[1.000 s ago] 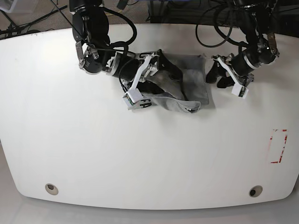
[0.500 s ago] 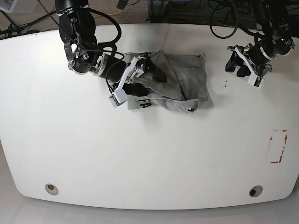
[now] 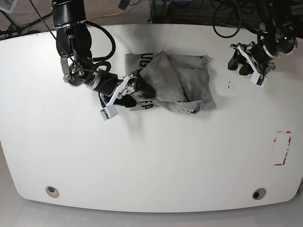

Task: Fold the T-shirt properly
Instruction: 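Press and tuck the folded bundle with both grippers to square it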

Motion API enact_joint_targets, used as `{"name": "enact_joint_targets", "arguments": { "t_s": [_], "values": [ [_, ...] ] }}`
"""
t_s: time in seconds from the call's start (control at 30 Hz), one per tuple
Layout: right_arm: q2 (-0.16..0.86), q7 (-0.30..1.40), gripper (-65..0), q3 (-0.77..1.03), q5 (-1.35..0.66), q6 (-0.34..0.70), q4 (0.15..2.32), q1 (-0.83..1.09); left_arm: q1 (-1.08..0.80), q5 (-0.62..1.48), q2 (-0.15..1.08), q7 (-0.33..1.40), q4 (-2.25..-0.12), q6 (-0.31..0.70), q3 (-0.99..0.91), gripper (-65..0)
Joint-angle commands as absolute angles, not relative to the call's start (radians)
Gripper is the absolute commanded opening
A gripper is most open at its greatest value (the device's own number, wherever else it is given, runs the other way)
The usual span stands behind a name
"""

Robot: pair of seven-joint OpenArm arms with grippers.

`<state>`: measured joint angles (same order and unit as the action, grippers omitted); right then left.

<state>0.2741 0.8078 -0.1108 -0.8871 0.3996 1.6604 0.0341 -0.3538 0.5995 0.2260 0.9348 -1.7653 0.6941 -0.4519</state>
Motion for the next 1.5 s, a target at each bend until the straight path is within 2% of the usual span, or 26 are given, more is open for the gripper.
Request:
{"name": "enact_joint_targets", "arguments": {
  "t_s": [0.0, 0.3, 0.53, 0.63, 0.8, 0.9, 1.1, 1.27, 1.47],
  "values": [
    [0.277, 0.794, -14.1, -0.127, -0.911, 0.415, 1.682, 0.03, -0.349, 0.615, 0.239, 0.917, -1.781, 0.698, -0.456, -38.7],
    [0.228, 0.794, -14.6, -0.225, -0.909, 0.415, 1.782, 0.136, -0.346, 0.615, 0.24, 0.917, -1.781, 0.698, -0.456, -38.7],
    [0.186, 0.788, -14.7, -0.309, -0.905, 0.407, 1.79, 0.133, -0.344, 0.613, 0.242, 0.917, -1.784, 0.698, -0.455, -38.7],
    [0.18, 0.794, -14.7, -0.326, -0.905, 0.407, 1.79, 0.097, -0.343, 0.613, 0.254, 0.917, -1.787, 0.698, -0.455, -38.7],
    [0.188, 0.794, -14.7, -0.47, -0.905, 0.407, 1.788, 0.019, -0.338, 0.615, 0.271, 0.917, -1.79, 0.698, -0.453, -38.7],
    [0.196, 0.794, -14.7, -0.562, -0.905, 0.406, 1.788, -0.038, -0.332, 0.615, 0.321, 0.917, -1.839, 0.698, -0.455, -38.7],
    [0.208, 0.796, -14.7, -0.674, -0.905, 0.409, 1.794, -0.105, -0.317, 0.615, 0.364, 0.917, -1.91, 0.698, -0.455, -38.7],
    [0.228, 0.788, -14.7, -0.628, -0.909, 0.409, 1.802, -0.101, -0.288, 0.615, 0.364, 0.917, -1.934, 0.698, -0.45, -38.7],
    [0.234, 0.785, -14.9, -0.295, -0.905, 0.407, 1.828, -0.012, -0.239, 0.613, 0.337, 0.917, -1.934, 0.698, -0.326, -38.7]
  ]
}}
